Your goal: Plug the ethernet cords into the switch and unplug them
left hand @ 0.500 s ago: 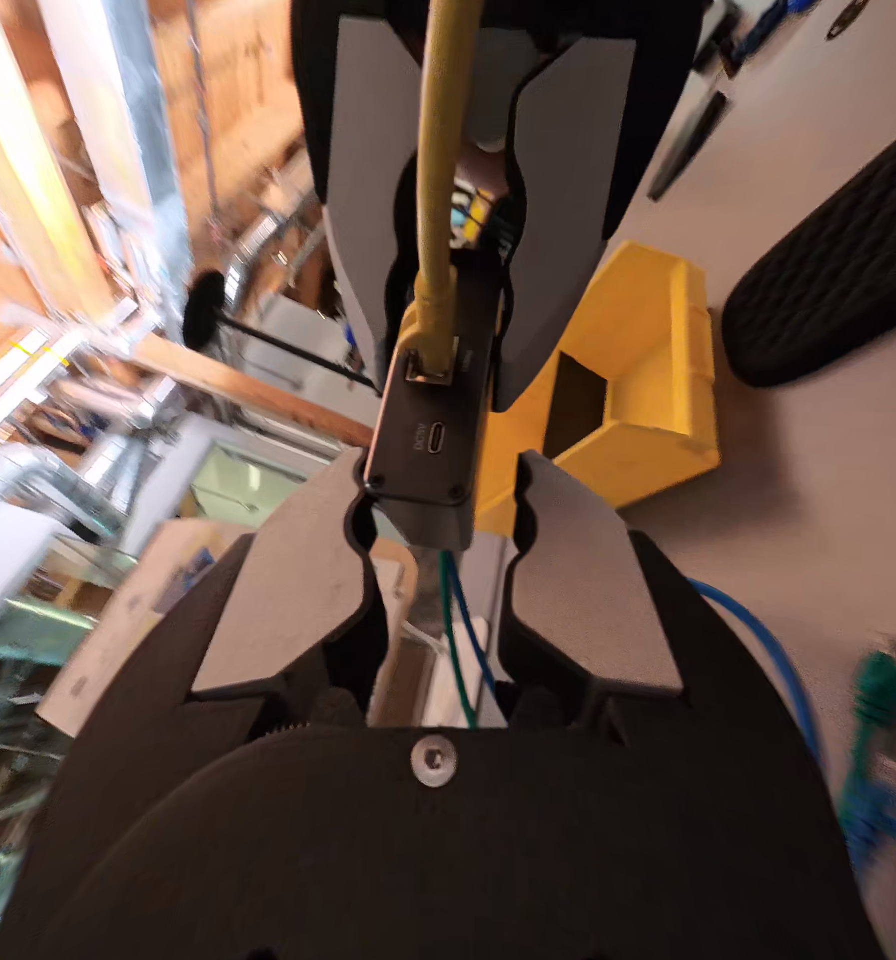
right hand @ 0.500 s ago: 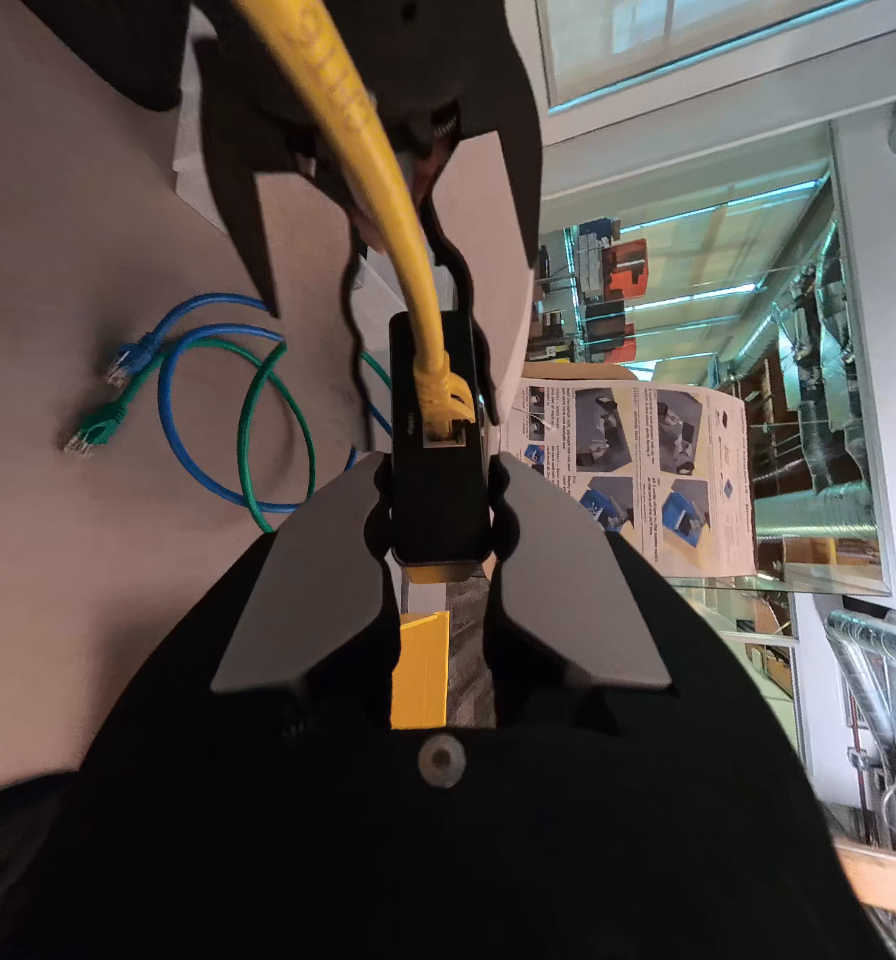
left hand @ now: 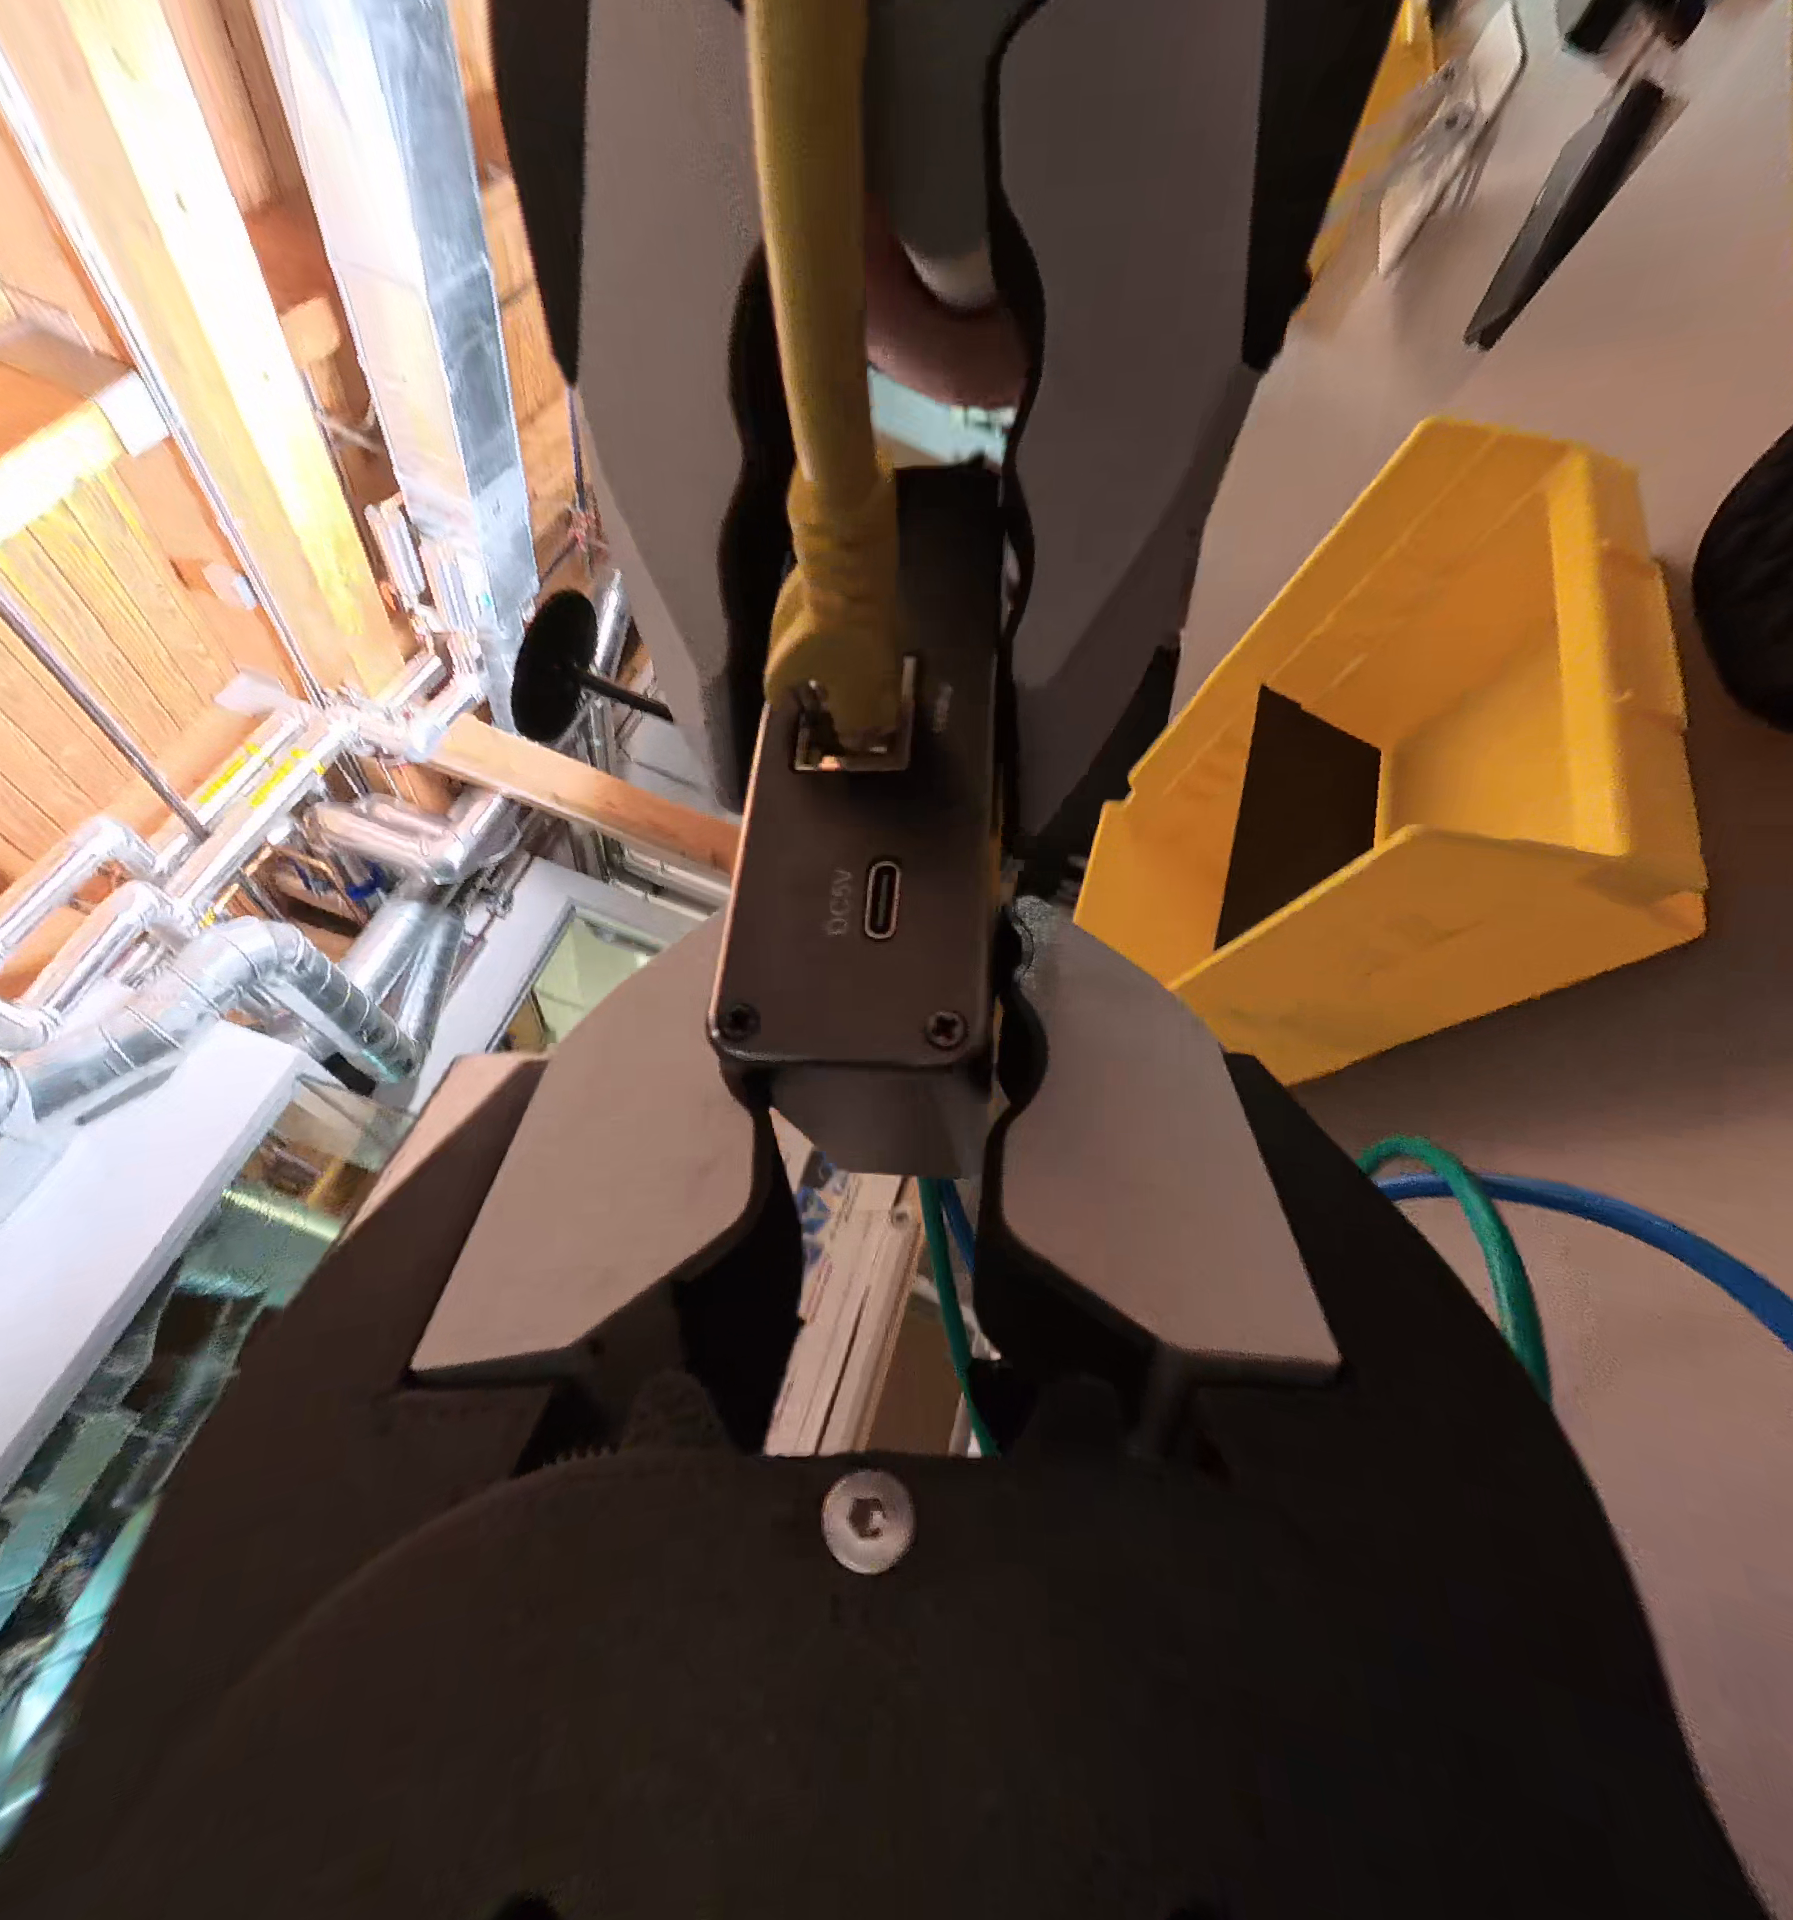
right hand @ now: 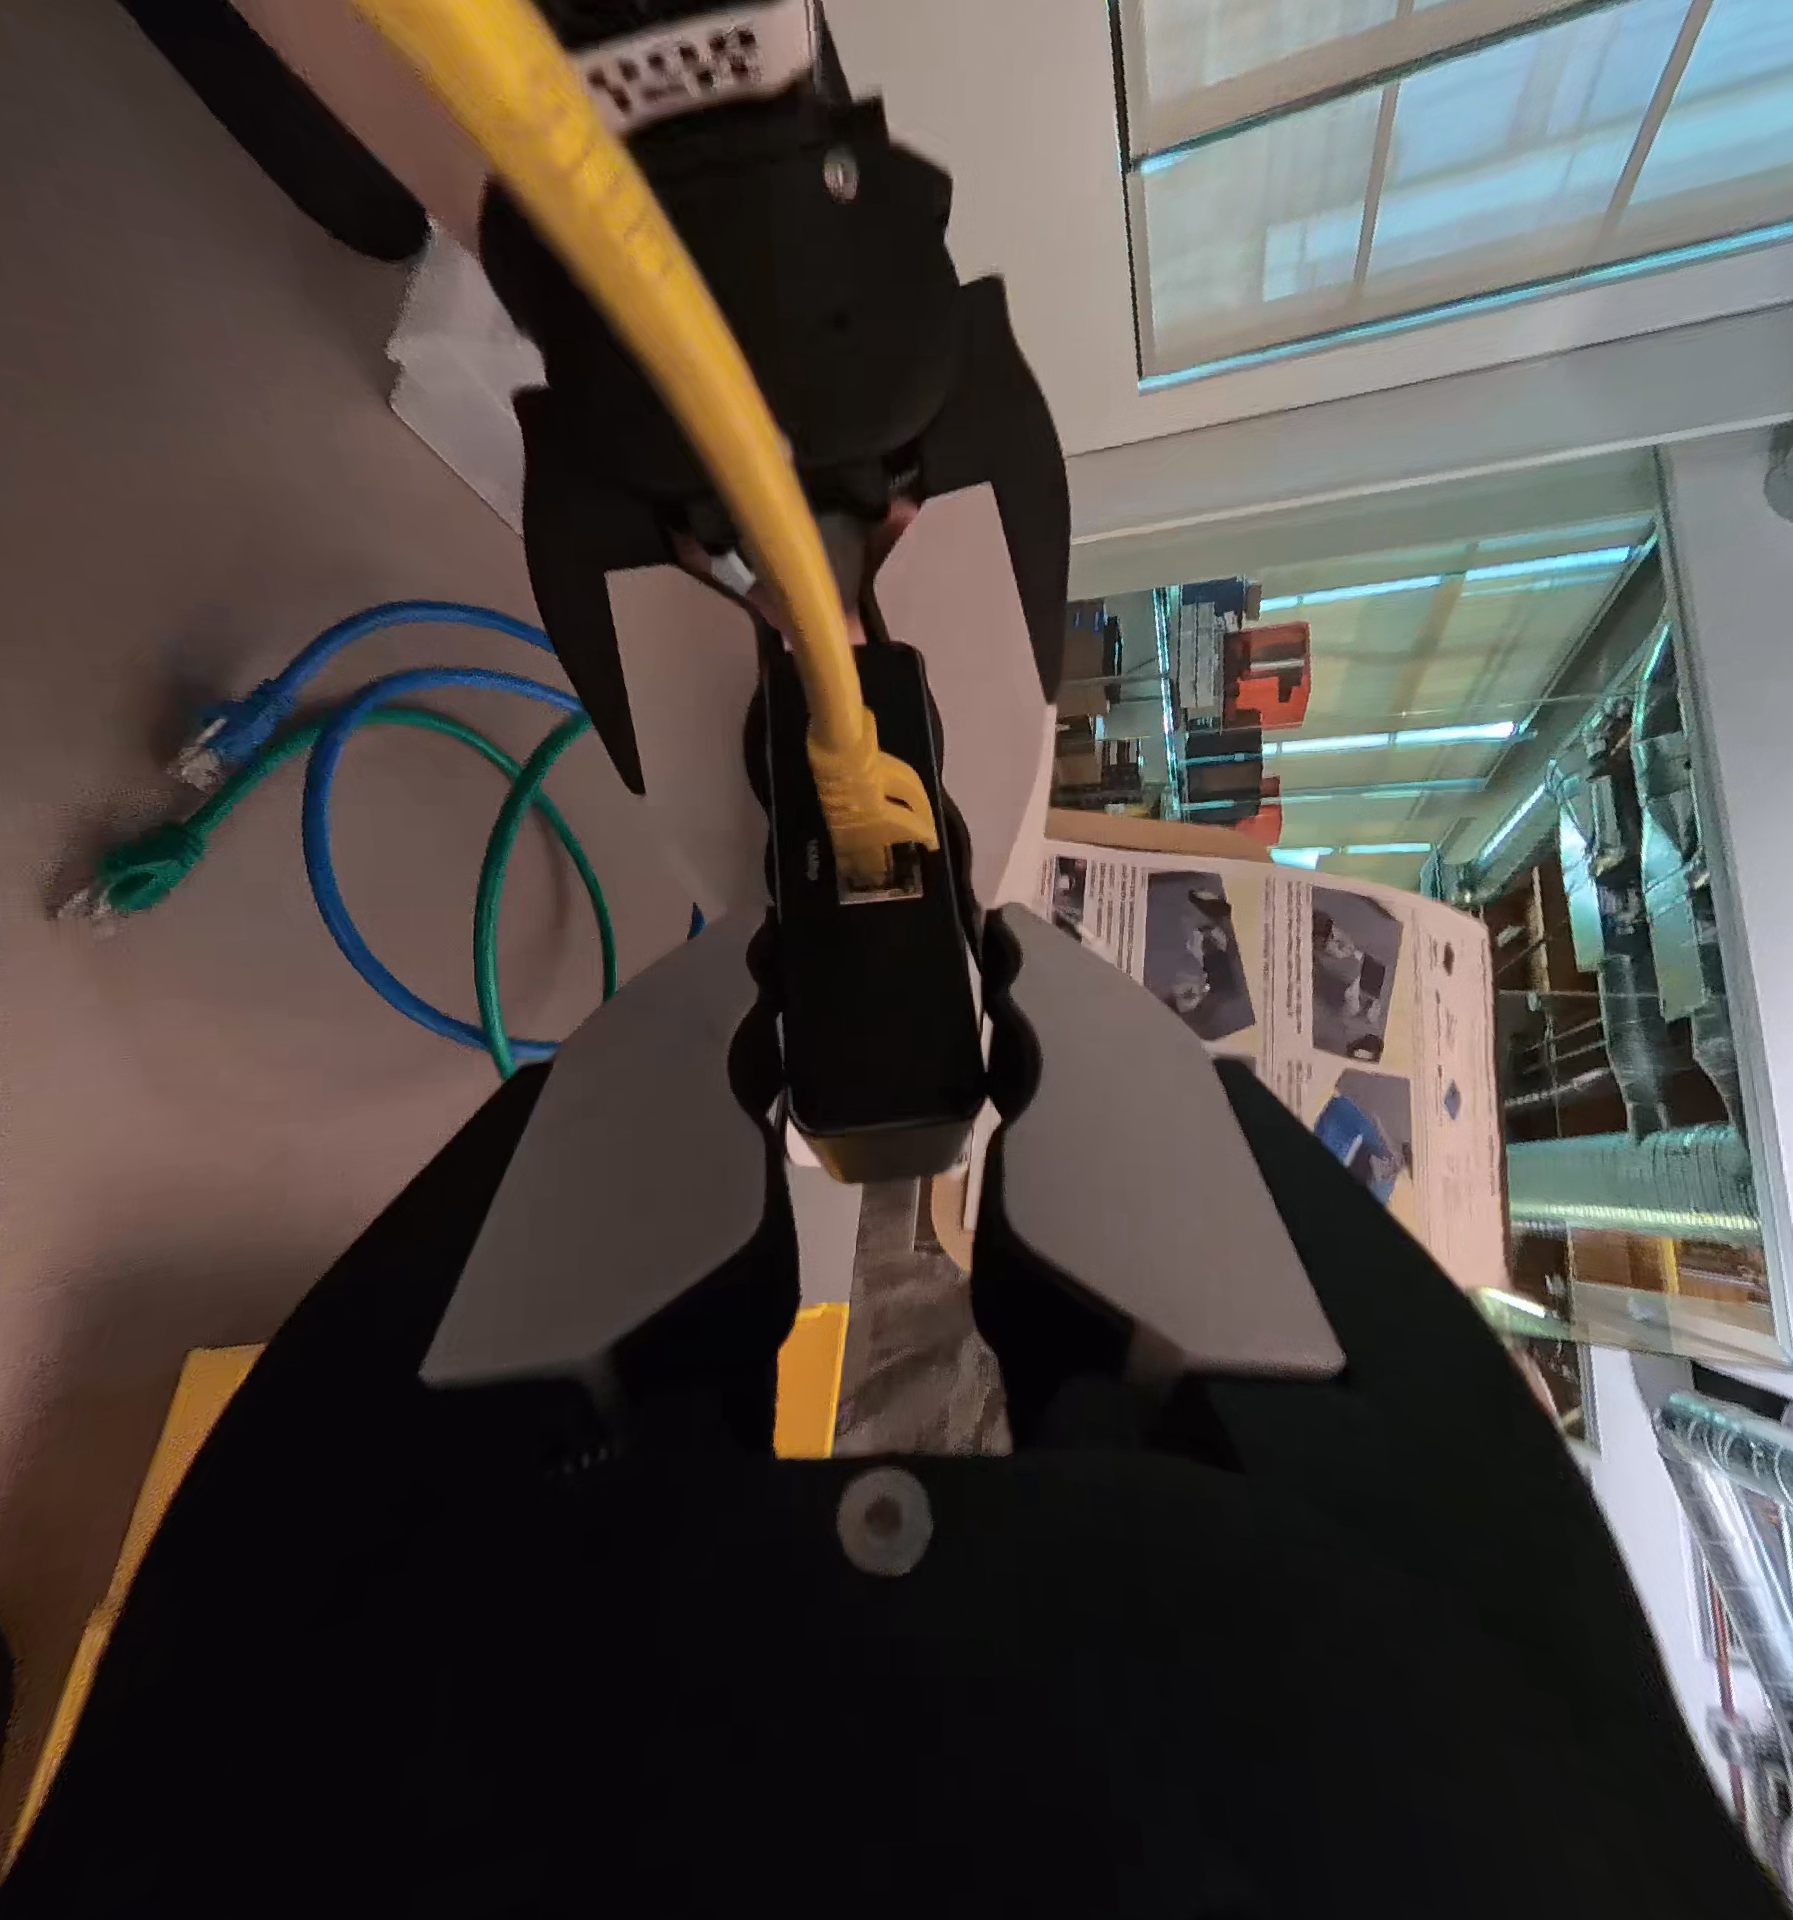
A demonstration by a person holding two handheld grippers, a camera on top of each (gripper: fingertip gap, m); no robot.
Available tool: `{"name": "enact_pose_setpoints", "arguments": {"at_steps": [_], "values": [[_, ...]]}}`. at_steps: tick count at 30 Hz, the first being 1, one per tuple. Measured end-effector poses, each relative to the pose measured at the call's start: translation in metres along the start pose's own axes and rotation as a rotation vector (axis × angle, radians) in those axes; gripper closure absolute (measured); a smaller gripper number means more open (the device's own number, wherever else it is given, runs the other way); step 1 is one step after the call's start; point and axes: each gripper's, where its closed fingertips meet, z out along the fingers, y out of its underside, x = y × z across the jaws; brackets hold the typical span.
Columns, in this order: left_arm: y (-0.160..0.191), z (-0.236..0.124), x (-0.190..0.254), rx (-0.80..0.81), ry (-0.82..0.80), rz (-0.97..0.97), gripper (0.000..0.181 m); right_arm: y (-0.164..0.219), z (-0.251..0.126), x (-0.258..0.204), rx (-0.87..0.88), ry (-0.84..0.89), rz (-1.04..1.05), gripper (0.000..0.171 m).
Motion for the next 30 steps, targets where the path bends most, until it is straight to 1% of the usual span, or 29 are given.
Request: {"name": "enact_pose_setpoints", "arguments": {"at_steps": [3,7,8,11,16,17,18,19,20,21,22,24,25,30], "values": [[0.018,-0.003,-0.005,-0.097,0.002,0.032,0.144,0.013,0.008,0.010,-0.065,0.081,0.003,0.127],[0.032,-0.012,-0.017,-0.163,-0.005,0.008,0.144,0.006,0.006,0.018,-0.155,0.175,-0.091,0.138],[0.034,-0.014,-0.020,-0.180,-0.009,0.022,0.145,0.001,0.005,0.018,-0.170,0.176,-0.122,0.141],[0.033,-0.016,-0.022,-0.201,-0.001,0.025,0.144,-0.012,0.006,0.018,-0.223,0.159,-0.192,0.143],[0.032,-0.018,-0.025,-0.219,0.002,0.027,0.145,-0.011,0.012,0.020,-0.346,0.123,-0.272,0.142],[0.029,-0.019,-0.025,-0.208,0.010,0.019,0.144,-0.006,0.011,0.022,-0.401,0.127,-0.291,0.141],[0.025,-0.020,-0.025,-0.192,0.015,0.009,0.144,0.001,0.011,0.026,-0.459,0.145,-0.300,0.132],[0.022,-0.020,-0.025,-0.184,0.020,0.003,0.144,0.006,0.010,0.028,-0.490,0.150,-0.304,0.129],[0.020,-0.021,-0.024,-0.180,0.028,0.003,0.145,0.007,0.011,0.027,-0.491,0.140,-0.300,0.130],[0.017,-0.022,-0.023,-0.175,0.037,0.014,0.145,0.007,0.011,0.022,-0.486,0.108,-0.286,0.135],[0.016,-0.023,-0.021,-0.169,0.044,0.032,0.145,0.007,0.011,0.020,-0.483,0.092,-0.269,0.136],[0.005,-0.026,-0.022,-0.086,0.032,0.030,0.145,0.005,0.009,0.021,-0.462,0.093,-0.240,0.139],[-0.002,-0.028,-0.022,-0.040,0.038,0.018,0.145,0.003,0.008,0.021,-0.437,0.089,-0.240,0.135],[-0.017,-0.036,-0.020,0.055,0.087,-0.036,0.145,-0.004,0.003,0.024,-0.361,0.097,-0.237,0.137]]}}
